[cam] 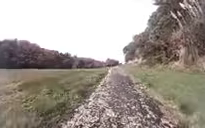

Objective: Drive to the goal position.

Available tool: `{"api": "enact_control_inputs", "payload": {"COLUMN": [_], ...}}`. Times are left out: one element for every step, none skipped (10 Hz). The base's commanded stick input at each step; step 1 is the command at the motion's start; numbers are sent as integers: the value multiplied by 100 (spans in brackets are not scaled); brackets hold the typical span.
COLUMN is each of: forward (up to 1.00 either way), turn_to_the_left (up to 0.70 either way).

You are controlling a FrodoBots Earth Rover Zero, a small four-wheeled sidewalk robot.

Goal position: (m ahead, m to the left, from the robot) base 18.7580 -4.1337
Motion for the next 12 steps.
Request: {"api": "enact_control_inputs", "payload": {"forward": [100, 100, 100, 100, 100, 100, 100, 100, 100, 100, 100, 100], "turn_to_the_left": [-40, 0, 0, 0, 0, 0, 0, 0, 0, 0, 0, 0]}}
